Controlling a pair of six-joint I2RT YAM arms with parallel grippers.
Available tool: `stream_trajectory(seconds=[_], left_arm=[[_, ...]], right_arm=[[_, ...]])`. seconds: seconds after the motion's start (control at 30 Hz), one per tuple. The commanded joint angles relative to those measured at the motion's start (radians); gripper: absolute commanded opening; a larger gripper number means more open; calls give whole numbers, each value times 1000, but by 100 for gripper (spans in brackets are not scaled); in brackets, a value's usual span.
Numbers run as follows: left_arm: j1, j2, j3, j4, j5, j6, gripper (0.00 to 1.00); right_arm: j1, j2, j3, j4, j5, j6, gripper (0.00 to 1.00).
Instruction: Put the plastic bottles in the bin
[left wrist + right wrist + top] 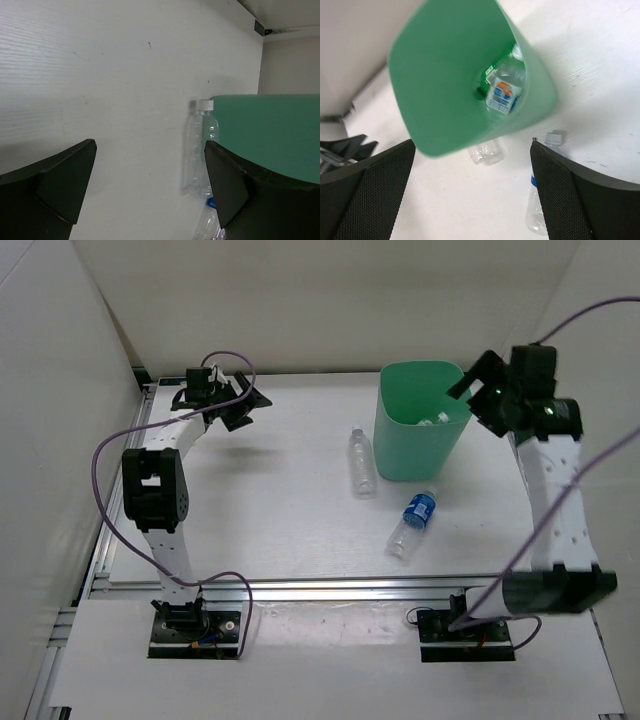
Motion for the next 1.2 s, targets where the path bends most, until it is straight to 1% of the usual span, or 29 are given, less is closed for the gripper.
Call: stream_trajectory(seconds=[0.0, 0.07, 0.1, 0.13, 0.17, 0.2, 0.3, 0.33, 0.37, 0.53, 0.6, 0.7, 0.73, 0.83, 0.97, 1.0, 1.1, 1.17], left_arm=[[-43, 19, 50, 37, 73, 3, 100], [-70, 64, 93, 46, 111, -6, 100], [-106, 84, 113, 46, 152, -6, 100], [-126, 105, 160, 46, 170, -6, 100], [-147, 148, 182, 46, 170, -6, 100], [-191, 166, 199, 46, 170, -6, 100], [-254, 202, 228, 46, 116, 16, 100], [-288, 213, 228, 46, 70, 17, 100], [-301, 213, 228, 46, 56, 45, 100], [-373, 257, 248, 8, 52, 87, 100], [-393, 292, 285, -24, 73, 87, 100], [-417, 326, 351, -77, 73, 110, 100], [-417, 340, 351, -89, 64, 110, 100], [-428, 364, 371, -89, 64, 99, 100], [-448, 436, 426, -98, 137, 64, 100], [-448, 452, 452, -98, 138, 51, 100], [-457, 473, 463, -107, 128, 50, 100], [-457, 487, 463, -107, 128, 40, 100]], right_arm=[[-25, -190, -83, 65, 75, 24, 99], [-25, -239, -109, 55, 75, 14, 99], [-25, -248, -109, 39, 65, 14, 99], [-25, -248, -109, 26, 65, 14, 99], [-34, -259, -109, -3, 65, 14, 99], [-34, -259, -109, -18, 65, 14, 99], [-34, -268, -99, -72, 45, 14, 99], [-34, -268, -87, -72, 45, 4, 99], [-34, -268, -86, -83, 28, 4, 99], [-43, -268, -53, -118, 8, -38, 99], [-43, -268, -53, -118, -6, -47, 99], [-43, -268, -53, -118, -21, -56, 99], [-43, -268, -53, -118, -32, -70, 99], [-52, -258, -33, -139, -41, -107, 99], [-75, -247, 10, -166, -52, -148, 99], [-75, -247, 10, -166, -52, -148, 99], [-75, -258, 10, -166, -52, -160, 99], [-75, -258, 10, -166, -26, -170, 99]])
